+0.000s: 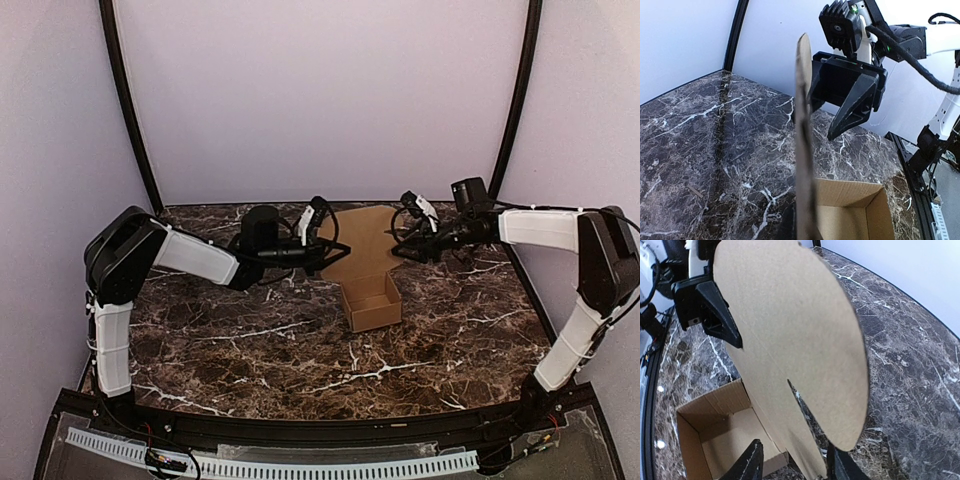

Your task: Fold the paper box

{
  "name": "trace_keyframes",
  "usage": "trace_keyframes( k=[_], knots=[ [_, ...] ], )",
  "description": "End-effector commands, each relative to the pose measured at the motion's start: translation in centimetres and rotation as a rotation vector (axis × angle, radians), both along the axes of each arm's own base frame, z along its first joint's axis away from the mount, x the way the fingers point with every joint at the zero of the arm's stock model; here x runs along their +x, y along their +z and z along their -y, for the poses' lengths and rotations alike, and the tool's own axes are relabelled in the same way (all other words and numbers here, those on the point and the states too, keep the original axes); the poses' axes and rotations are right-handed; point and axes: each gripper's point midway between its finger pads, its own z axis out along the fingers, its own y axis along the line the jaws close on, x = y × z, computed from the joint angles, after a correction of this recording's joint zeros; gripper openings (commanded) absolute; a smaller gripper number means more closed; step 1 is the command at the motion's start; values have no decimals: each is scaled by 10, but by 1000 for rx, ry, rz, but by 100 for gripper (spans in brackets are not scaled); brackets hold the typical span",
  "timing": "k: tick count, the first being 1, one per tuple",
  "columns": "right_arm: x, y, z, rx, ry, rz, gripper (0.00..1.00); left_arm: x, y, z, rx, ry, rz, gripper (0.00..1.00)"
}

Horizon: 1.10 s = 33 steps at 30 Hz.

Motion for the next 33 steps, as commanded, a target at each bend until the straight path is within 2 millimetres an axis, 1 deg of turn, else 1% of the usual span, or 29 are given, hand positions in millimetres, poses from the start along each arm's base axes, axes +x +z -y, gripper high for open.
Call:
trace_keyframes(
  k=[1,5,6,8,13,16,19,22,26,29,33],
  knots=[
    [3,13,-12,30,-16,19,38,1,41,-7,-108,35,6,1],
    [7,11,-12,20,-57,1,19,8,42,-9,-120,79,-11,1],
    [9,11,-11,14,-75,5,16,10,42,-9,-121,91,-14,1],
    [12,14,-10,10,-107,13,13,12,43,-10,-127,108,-26,1],
    [12,19,-16,-31,-153,69,5,16,47,-10,-144,156,-40,1],
    [11,19,-21,-60,-185,92,5,15,49,-3,-137,182,-40,1],
    [14,19,-23,-90,-235,98,5,18,51,2,-121,236,-29,1],
    [22,16,-20,-106,-290,76,5,19,51,6,-106,265,-21,1],
    [30,12,-16,-121,-341,63,5,11,55,17,-113,248,-10,1],
    [30,12,-20,-100,-336,32,7,8,57,22,-112,262,0,1],
    [17,14,-29,-76,-305,-15,11,13,55,23,-95,323,6,1]
  ],
)
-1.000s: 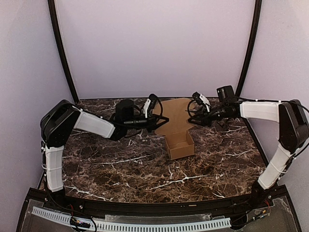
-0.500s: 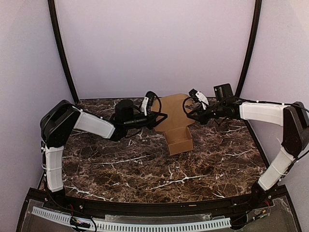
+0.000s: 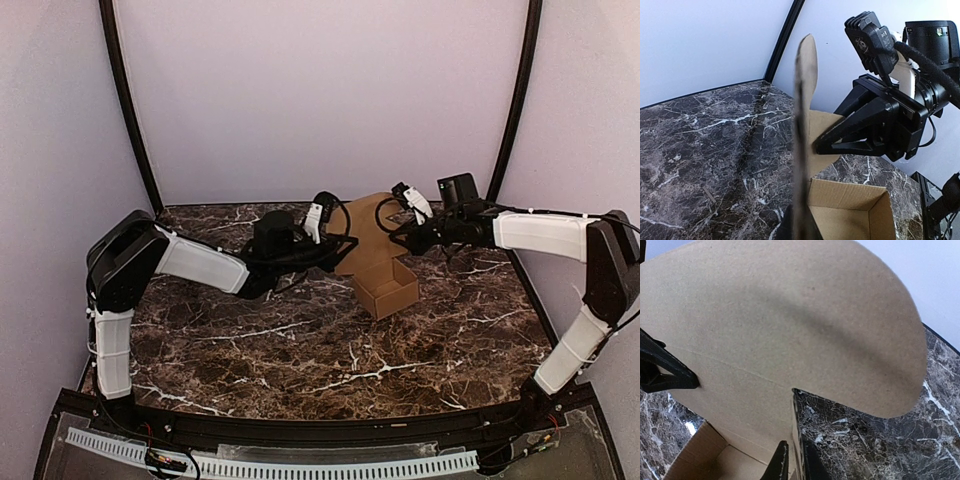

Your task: Fold the paper box

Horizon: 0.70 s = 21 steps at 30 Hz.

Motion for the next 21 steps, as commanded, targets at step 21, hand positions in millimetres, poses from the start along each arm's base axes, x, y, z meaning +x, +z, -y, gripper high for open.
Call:
trace_keyframes(
  k=[21],
  knots=[
    [-62,87,58,218,254,12,41,-43,64,-32,-6,-221,156,1]
  ],
)
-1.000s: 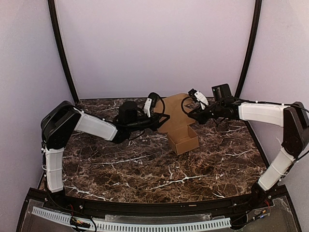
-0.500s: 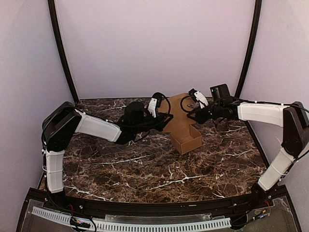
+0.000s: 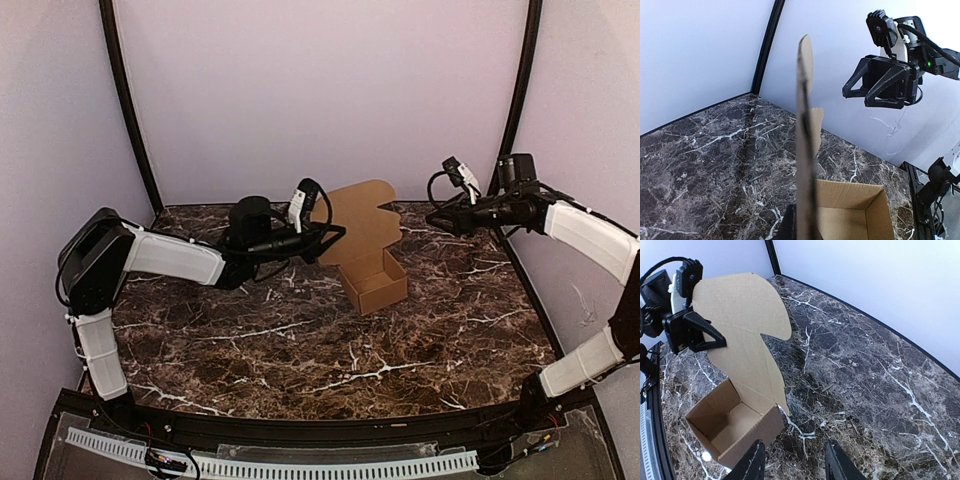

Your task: Fold the paper box

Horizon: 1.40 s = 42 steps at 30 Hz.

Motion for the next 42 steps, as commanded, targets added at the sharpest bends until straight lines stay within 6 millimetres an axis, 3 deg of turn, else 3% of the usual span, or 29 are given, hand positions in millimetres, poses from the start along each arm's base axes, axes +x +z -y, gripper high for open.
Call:
trace_keyframes(
  k=[1,5,9,12,15,18,29,33,40,42],
  knots=[
    [-23,6,-4,62,144,7,41,-30,30,-6,-14,-167,68,1],
    [-14,-4,-8,80,152,-26,41,-55,43,-3,-47,-301,56,1],
    [-11,-8,-20,128,209,-64,42,-66,51,-3,-69,-357,42,1],
    [-23,-6,-37,147,285,-68,43,-66,52,-4,-74,-345,33,1],
    [-48,-1,-55,169,391,-63,44,-58,51,-5,-74,-294,24,1],
    [-69,6,-60,226,472,-75,48,-51,48,-6,-57,-234,18,1],
    [-82,-3,-87,238,540,-138,50,-63,50,10,-69,-281,21,1],
    [-79,-5,-94,254,550,-169,41,-69,54,14,-88,-314,24,1],
    [-82,-3,-96,298,599,-198,1,-70,56,15,-109,-328,7,1],
    [-87,-1,-96,313,622,-196,0,-68,56,15,-109,-326,-4,1]
  ],
)
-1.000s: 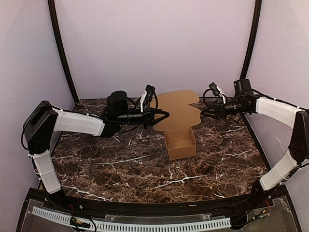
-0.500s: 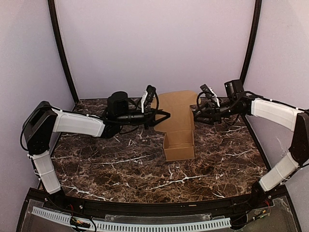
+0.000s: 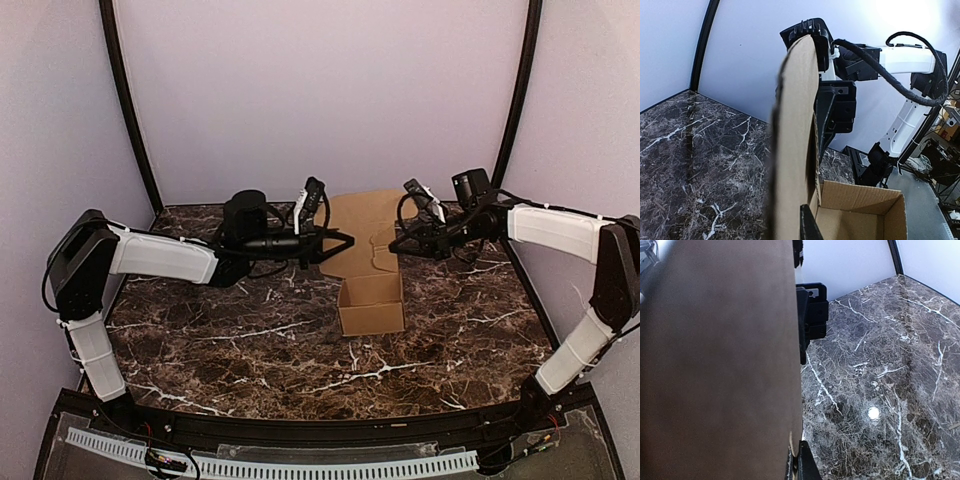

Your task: Fold the paper box

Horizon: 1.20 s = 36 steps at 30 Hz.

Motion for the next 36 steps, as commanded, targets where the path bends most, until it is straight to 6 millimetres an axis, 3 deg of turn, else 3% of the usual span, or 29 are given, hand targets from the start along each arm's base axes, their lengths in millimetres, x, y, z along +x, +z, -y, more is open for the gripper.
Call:
trace_keyframes(
  k=[1,3,5,6,7,8,9,10,11,15,19,26,36],
  knots=[
    [-15,13,-8,69,88,14,0,-8,26,7,-63,-36,32,1],
    [-15,14,-8,68,84,27,0,-6,27,7,-66,-38,18,2],
    [-15,14,-7,59,71,51,0,-3,30,5,-67,-25,5,16],
    [-15,15,-5,57,63,64,0,-2,29,3,-65,-16,-3,31],
    [-14,16,-3,58,56,71,0,1,36,-3,-74,11,5,37],
    [-13,16,-1,58,49,73,0,1,31,-9,-58,27,6,47],
    [-13,17,2,63,46,72,0,2,42,-18,-67,58,29,50],
    [-12,18,5,69,44,68,0,0,32,-24,-28,71,34,57],
    [-11,18,7,73,41,66,0,-2,43,-33,-26,99,61,60],
    [-7,19,10,68,23,70,0,-15,29,-58,100,145,96,70],
    [-7,20,10,66,19,74,0,-21,5,-71,164,179,40,71],
    [-6,23,10,70,13,67,0,-12,-2,-49,100,129,-26,69],
    [-3,20,11,56,-15,62,0,-7,1,-25,47,58,-45,37]
  ],
)
